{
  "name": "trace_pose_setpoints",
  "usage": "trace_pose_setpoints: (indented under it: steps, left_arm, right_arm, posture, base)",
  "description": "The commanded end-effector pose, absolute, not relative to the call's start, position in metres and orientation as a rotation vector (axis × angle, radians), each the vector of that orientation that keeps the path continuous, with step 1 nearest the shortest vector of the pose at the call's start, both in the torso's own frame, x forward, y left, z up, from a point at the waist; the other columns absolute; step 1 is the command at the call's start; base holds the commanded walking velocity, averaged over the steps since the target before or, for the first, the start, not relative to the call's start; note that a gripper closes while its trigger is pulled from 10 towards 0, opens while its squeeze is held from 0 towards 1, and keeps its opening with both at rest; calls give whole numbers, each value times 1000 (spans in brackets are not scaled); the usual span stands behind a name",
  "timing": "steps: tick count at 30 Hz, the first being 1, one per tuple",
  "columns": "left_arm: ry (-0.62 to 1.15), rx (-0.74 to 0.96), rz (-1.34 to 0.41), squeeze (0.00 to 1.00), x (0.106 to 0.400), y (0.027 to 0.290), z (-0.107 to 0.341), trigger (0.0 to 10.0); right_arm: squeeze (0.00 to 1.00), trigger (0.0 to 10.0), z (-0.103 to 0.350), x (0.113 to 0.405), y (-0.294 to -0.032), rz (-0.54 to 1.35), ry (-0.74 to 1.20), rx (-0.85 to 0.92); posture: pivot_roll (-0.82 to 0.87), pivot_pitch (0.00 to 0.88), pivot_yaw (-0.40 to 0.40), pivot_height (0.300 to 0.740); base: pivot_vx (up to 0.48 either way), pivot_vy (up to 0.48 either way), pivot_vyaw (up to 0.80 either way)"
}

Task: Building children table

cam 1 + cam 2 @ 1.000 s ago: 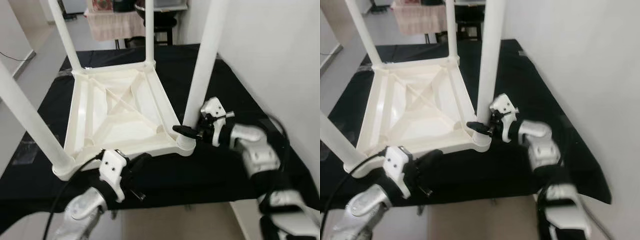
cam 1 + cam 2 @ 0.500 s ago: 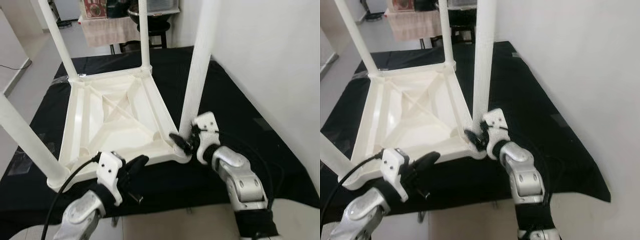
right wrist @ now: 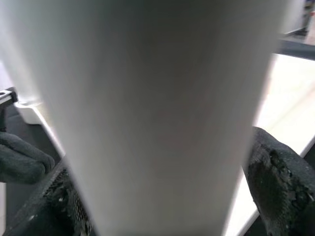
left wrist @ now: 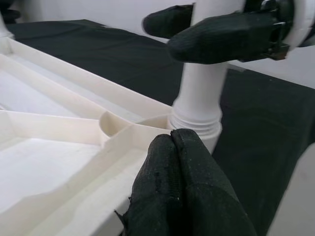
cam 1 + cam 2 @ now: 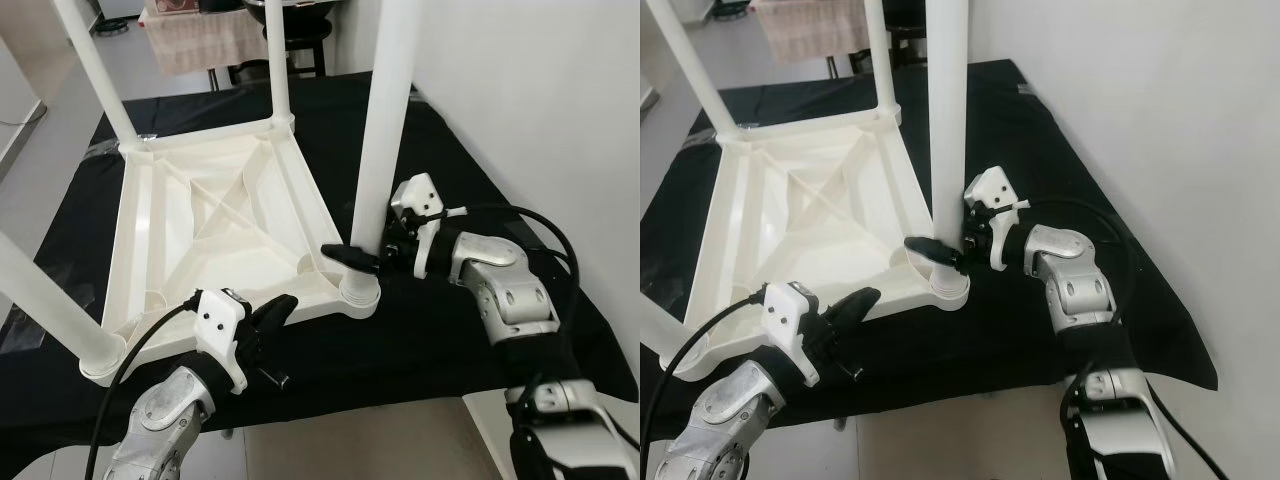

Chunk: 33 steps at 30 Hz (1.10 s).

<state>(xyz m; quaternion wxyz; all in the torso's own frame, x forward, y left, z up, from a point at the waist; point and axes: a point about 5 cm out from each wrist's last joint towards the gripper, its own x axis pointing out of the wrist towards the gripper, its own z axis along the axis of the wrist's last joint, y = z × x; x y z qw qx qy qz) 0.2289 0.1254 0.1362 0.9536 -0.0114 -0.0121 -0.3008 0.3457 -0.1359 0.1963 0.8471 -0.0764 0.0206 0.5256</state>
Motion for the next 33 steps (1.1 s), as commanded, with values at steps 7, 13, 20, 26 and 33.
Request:
trace_pose_setpoints:
  steps: [7,13,20,26,33]
  left_arm:
    - [-9,-10,-635,0,220,128,141,10000]
    - [17,25,-666,0,210,130,141,10000]
    - [34,38,-657,0,208,133,138,10000]
    - [89,40,-620,0,200,137,123,10000]
    - [151,21,-601,0,184,142,113,10000]
  right_arm:
    - [0,10000,208,366,-134,1108,40,-170]
    - [0,10000,216,373,-135,1098,12,-161]
    - [0,10000,208,371,-135,1156,22,-175]
    - [0,0,180,361,-137,1219,80,-176]
    - [0,0,171,353,-143,1196,86,-163]
  posture:
    - [55,151,-3,740]
    - [76,160,4,740]
    - [76,152,26,740]
    - [52,128,29,740]
    - [33,135,0,740]
  base:
    - [0,0,0]
    - [0,0,0]
    - [0,0,0]
    - [0,0,0]
    - [0,0,0]
